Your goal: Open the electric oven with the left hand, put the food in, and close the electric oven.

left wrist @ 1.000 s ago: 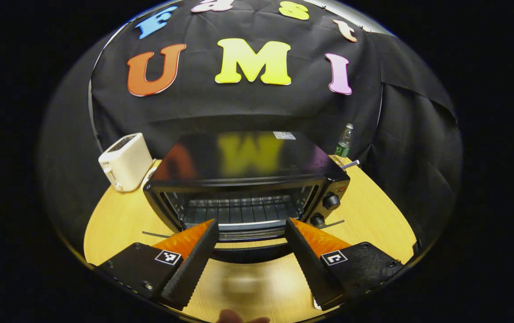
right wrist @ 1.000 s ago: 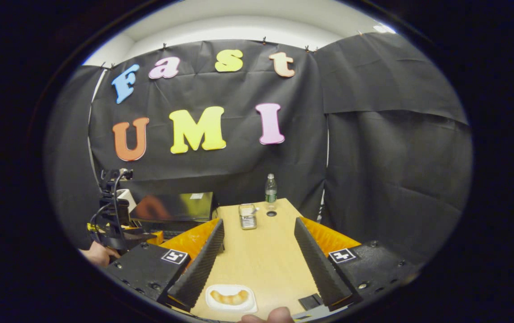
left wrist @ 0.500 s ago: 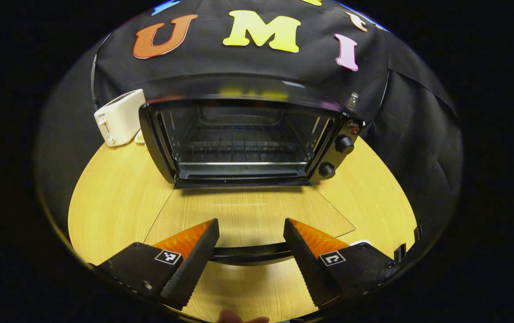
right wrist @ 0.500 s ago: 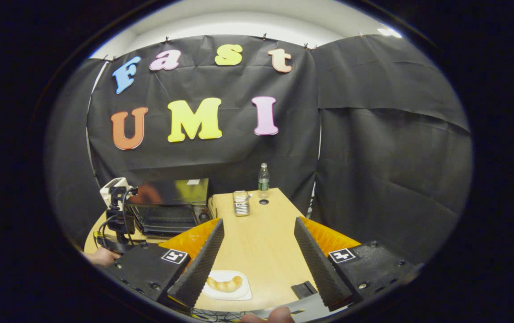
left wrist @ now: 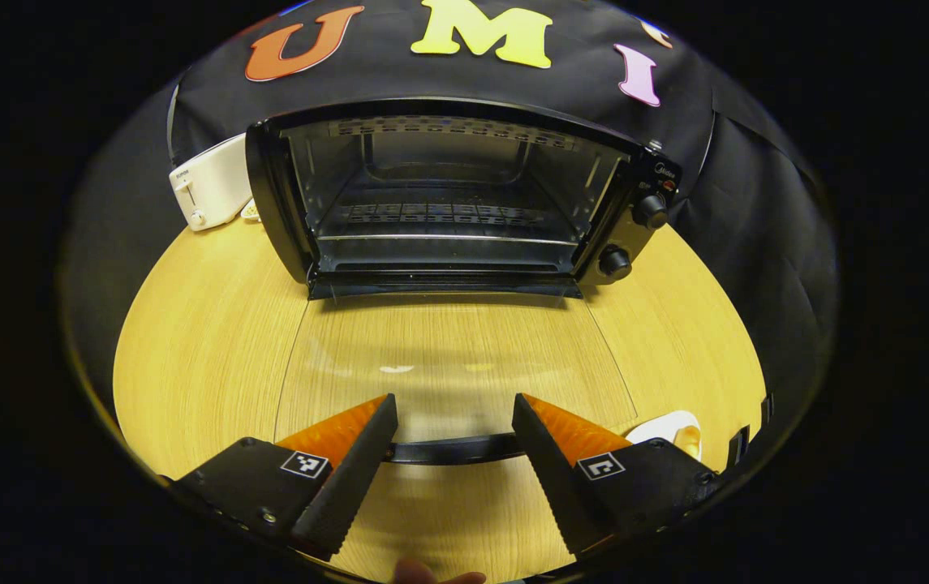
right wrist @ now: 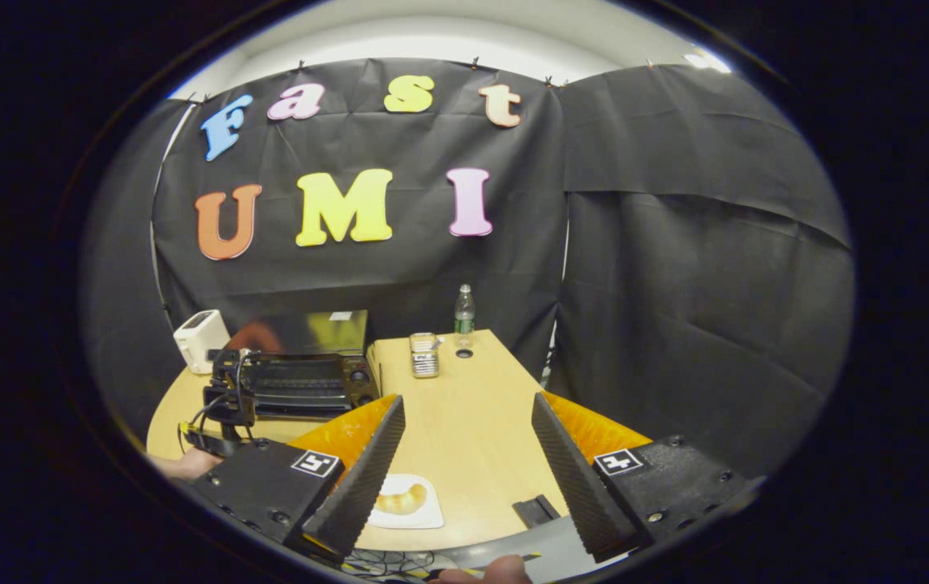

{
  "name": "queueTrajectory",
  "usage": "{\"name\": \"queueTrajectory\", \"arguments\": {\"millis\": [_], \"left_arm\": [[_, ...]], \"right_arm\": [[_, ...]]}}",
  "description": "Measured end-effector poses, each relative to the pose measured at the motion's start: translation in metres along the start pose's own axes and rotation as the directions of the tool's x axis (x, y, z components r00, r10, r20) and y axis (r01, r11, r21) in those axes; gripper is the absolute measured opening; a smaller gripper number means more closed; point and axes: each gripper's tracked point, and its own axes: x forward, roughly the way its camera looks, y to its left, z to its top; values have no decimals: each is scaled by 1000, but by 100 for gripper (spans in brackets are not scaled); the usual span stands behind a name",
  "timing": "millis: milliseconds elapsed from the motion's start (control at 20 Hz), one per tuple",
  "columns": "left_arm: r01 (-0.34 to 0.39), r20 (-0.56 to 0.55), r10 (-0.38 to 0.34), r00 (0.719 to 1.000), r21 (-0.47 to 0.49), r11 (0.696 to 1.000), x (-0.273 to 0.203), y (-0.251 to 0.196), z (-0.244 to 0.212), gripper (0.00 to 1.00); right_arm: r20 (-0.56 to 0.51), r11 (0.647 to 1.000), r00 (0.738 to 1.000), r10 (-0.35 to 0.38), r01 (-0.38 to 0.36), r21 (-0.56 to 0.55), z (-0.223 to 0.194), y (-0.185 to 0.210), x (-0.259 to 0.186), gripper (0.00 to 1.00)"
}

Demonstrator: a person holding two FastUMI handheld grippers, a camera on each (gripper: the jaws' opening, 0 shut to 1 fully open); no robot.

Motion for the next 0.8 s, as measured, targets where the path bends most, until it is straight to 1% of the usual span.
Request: {"name": "queueTrajectory", "arguments": {"millis": [50, 150, 300, 500, 650, 800], "left_arm": [[-3, 0, 3, 1000, 0, 1000, 1, -1, -1, 96], [0, 1, 0, 1000, 47, 999, 2, -1, -1, 96], [-1, 16, 0, 1000, 82, 997, 1, -1, 1, 96], [-10, 59, 5, 998, 92, 996, -9, 1, 6, 94], [-4, 145, -11, 989, 104, 995, -33, -2, 25, 94], [6, 268, -37, 963, 115, 993, -76, -7, 51, 93]], "right_arm": [[-7, 1000, 1000, 1, -1, 0, -2, 1, -1, 97], [-21, 1000, 1000, 11, -11, -1, -8, 5, -3, 97], [-37, 1000, 999, 25, -25, 1, -14, 11, -5, 97], [-67, 998, 996, 52, -50, 33, -25, 18, -5, 99], [-97, 997, 993, 64, -59, 56, -33, 20, -1, 100], [-156, 992, 983, 97, -84, 92, -54, 27, 7, 98]]}}
